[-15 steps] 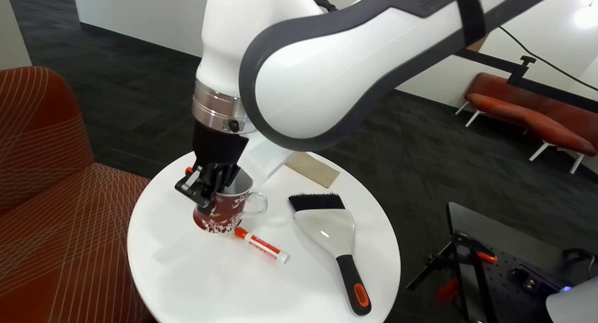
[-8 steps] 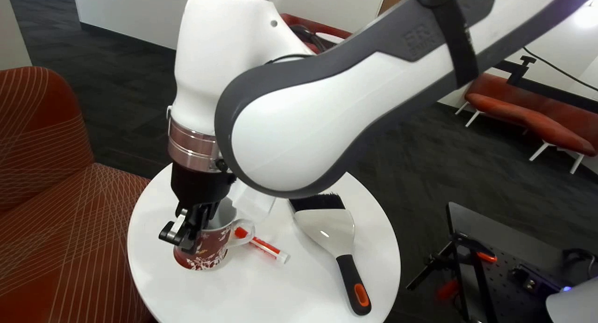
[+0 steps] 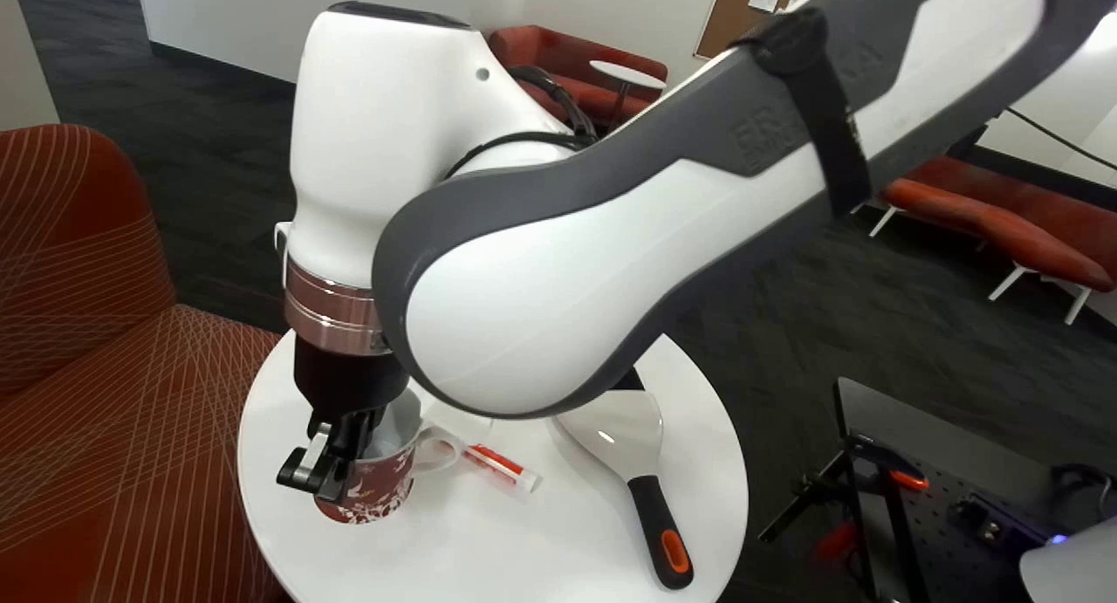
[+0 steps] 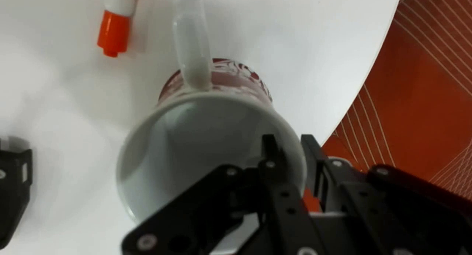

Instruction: Move the mug cup to the left

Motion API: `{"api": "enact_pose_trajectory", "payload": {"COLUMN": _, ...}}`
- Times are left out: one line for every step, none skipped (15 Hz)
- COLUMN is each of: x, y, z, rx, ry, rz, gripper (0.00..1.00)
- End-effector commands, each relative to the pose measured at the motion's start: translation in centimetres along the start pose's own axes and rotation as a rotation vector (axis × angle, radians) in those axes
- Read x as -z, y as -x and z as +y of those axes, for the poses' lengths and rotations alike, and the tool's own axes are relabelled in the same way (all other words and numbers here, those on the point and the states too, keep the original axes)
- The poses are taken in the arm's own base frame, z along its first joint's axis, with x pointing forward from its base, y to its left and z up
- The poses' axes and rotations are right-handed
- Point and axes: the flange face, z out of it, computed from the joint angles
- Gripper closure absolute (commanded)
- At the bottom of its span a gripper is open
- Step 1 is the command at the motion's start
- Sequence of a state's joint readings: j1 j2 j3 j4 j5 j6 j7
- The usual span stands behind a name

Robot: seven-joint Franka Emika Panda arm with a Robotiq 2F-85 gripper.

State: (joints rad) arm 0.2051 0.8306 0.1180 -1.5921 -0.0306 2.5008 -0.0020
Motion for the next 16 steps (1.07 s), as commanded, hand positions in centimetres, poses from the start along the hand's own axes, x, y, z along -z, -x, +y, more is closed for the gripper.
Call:
{"api": "enact_pose_trajectory", "payload": {"x": 1.3, "y": -0.7, "z": -0.9, "rx": 0.048, "ry": 0.032, "rz": 0.003, "gripper": 0.45}}
{"api": "enact_pose_trajectory", "payload": {"x": 1.9, "y": -0.7, "z": -1.1, "rx": 0.049, "ry": 0.037, "rz": 0.015, "gripper": 0.37}}
{"api": "enact_pose_trajectory", "payload": {"x": 2.3, "y": -0.7, "z": -1.4, "rx": 0.053, "ry": 0.042, "rz": 0.025, "gripper": 0.31}}
{"api": "enact_pose_trajectory", "payload": {"x": 3.1, "y": -0.5, "z": -1.7, "rx": 0.051, "ry": 0.045, "rz": 0.031, "gripper": 0.23}}
{"api": "enact_pose_trajectory", "payload": {"x": 3.7, "y": -0.5, "z": -2.0, "rx": 0.050, "ry": 0.046, "rz": 0.037, "gripper": 0.15}}
{"api": "enact_pose_trajectory", "payload": {"x": 4.5, "y": -0.3, "z": -2.1, "rx": 0.043, "ry": 0.058, "rz": 0.038, "gripper": 0.08}}
{"api": "enact_pose_trajectory", "payload": {"x": 5.2, "y": -0.4, "z": -2.2, "rx": 0.027, "ry": 0.075, "rz": 0.054, "gripper": 0.01}}
{"api": "enact_pose_trajectory", "payload": {"x": 6.1, "y": -0.3, "z": -2.3, "rx": 0.023, "ry": 0.080, "rz": 0.064, "gripper": 0.00}}
{"api": "enact_pose_trajectory", "payload": {"x": 6.8, "y": -0.2, "z": -2.4, "rx": 0.022, "ry": 0.081, "rz": 0.065, "gripper": 0.00}}
{"api": "enact_pose_trajectory", "payload": {"x": 7.6, "y": -0.1, "z": -2.4, "rx": 0.021, "ry": 0.083, "rz": 0.067, "gripper": 0.00}}
{"api": "enact_pose_trajectory", "payload": {"x": 8.2, "y": 0.1, "z": -2.5, "rx": 0.022, "ry": 0.080, "rz": 0.069, "gripper": 0.00}}
{"api": "enact_pose_trajectory", "payload": {"x": 8.8, "y": 0.3, "z": -2.4, "rx": 0.018, "ry": 0.084, "rz": 0.074, "gripper": 0.00}}
{"api": "enact_pose_trajectory", "payload": {"x": 9.3, "y": 0.5, "z": -2.4, "rx": 0.022, "ry": 0.079, "rz": 0.072, "gripper": 0.00}}
{"api": "enact_pose_trajectory", "payload": {"x": 9.8, "y": 0.8, "z": -2.5, "rx": 0.025, "ry": 0.081, "rz": 0.075, "gripper": 0.00}}
{"api": "enact_pose_trajectory", "payload": {"x": 10.1, "y": 1.1, "z": -2.5, "rx": 0.025, "ry": 0.083, "rz": 0.078, "gripper": 0.00}}
{"api": "enact_pose_trajectory", "payload": {"x": 10.5, "y": 1.5, "z": -2.5, "rx": 0.027, "ry": 0.086, "rz": 0.075, "gripper": 0.00}}
